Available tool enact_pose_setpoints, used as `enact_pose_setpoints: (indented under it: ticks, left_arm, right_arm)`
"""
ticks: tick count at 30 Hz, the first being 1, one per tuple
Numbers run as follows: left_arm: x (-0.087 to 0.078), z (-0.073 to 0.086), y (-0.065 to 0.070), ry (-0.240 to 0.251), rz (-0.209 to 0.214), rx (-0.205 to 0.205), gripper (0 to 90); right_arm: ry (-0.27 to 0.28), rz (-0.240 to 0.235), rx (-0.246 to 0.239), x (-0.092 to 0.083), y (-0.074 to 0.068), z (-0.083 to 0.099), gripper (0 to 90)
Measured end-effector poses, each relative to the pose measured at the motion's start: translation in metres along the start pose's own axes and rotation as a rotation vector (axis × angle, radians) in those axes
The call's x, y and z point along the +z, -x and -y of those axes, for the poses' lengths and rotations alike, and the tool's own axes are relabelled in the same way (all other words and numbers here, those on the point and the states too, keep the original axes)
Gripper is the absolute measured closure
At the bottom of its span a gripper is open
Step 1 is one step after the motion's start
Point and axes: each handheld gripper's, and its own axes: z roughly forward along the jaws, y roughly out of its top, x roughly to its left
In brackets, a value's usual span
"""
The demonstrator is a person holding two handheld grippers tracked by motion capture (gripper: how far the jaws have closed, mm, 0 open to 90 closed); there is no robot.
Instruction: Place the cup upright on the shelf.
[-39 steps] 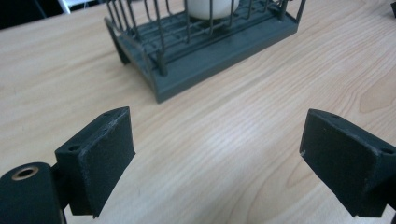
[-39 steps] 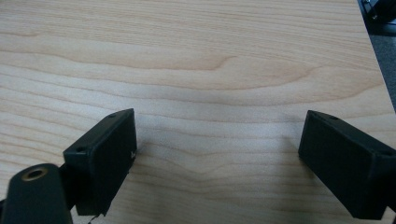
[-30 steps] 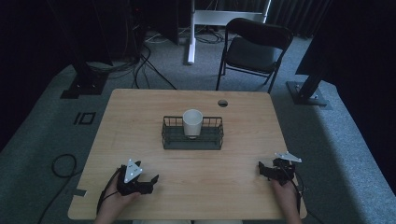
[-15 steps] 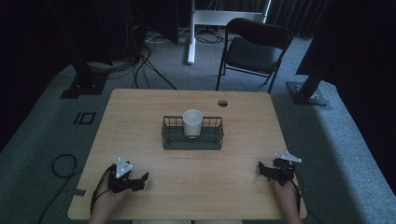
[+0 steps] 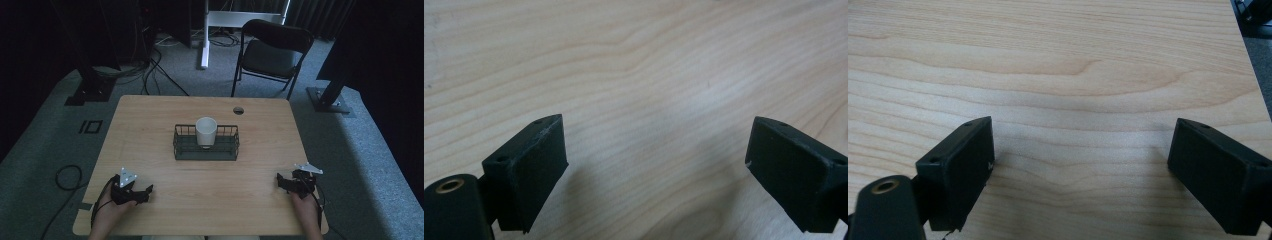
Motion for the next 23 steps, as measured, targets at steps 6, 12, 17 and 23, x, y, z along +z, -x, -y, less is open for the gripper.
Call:
enact_pose_setpoints:
  ticks: [6, 12, 17, 23]
  left_arm:
    - [0.0022, 0.0005, 0.0034, -0.032, 0.037, 0.008, 9.5]
    - [0.0025, 0.0002, 0.0041, -0.035, 0.032, 0.003, 8.7]
    - [0.0031, -0.0003, 0.0059, -0.034, 0.016, -0.012, 8.6]
    - [0.0031, -0.0003, 0.0057, -0.035, 0.001, -0.028, 8.7]
  right_arm:
    - [0.000, 0.000, 0.000, 0.0000, 0.0000, 0.0000, 10.8]
    - [0.000, 0.000, 0.000, 0.0000, 0.0000, 0.0000, 10.8]
    - [0.000, 0.000, 0.000, 0.0000, 0.0000, 0.0000, 10.8]
    - [0.000, 0.000, 0.000, 0.0000, 0.0000, 0.0000, 10.8]
